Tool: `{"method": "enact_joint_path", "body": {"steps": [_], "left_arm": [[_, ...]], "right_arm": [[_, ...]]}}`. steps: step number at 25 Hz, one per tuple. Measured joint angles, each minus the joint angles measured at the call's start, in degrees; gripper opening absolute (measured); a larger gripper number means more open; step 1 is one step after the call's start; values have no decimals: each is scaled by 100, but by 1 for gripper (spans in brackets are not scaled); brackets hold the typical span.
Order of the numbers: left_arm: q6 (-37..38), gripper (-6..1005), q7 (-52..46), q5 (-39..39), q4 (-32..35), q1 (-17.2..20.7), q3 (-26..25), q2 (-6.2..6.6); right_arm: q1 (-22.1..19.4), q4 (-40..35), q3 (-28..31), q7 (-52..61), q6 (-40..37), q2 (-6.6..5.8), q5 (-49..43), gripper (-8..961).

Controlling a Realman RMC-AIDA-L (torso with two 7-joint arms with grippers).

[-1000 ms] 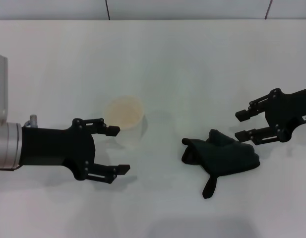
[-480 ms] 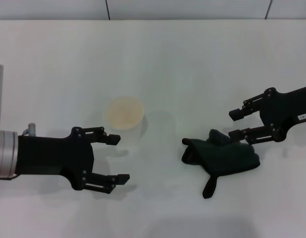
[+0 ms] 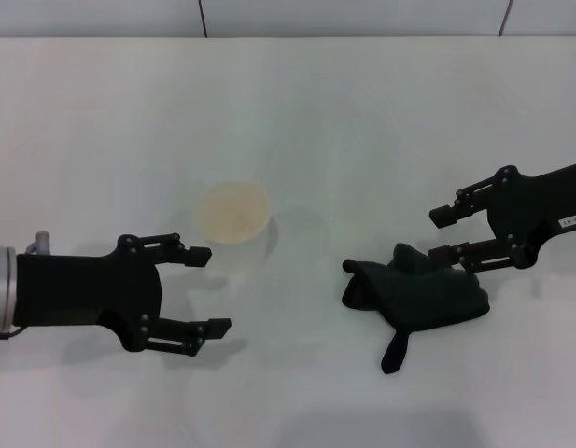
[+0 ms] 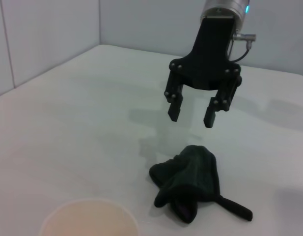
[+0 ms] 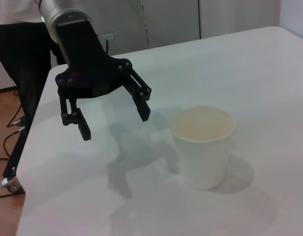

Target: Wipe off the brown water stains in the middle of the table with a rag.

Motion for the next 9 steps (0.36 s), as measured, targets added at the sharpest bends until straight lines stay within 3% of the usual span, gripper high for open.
{"method": "enact_joint_path", "body": {"steps": [9], "left_arm": [[-20,894,10,-7,-47,-9,-129,-16]], "right_arm": [[0,-12,-24,-53,7,7,7,491]]}}
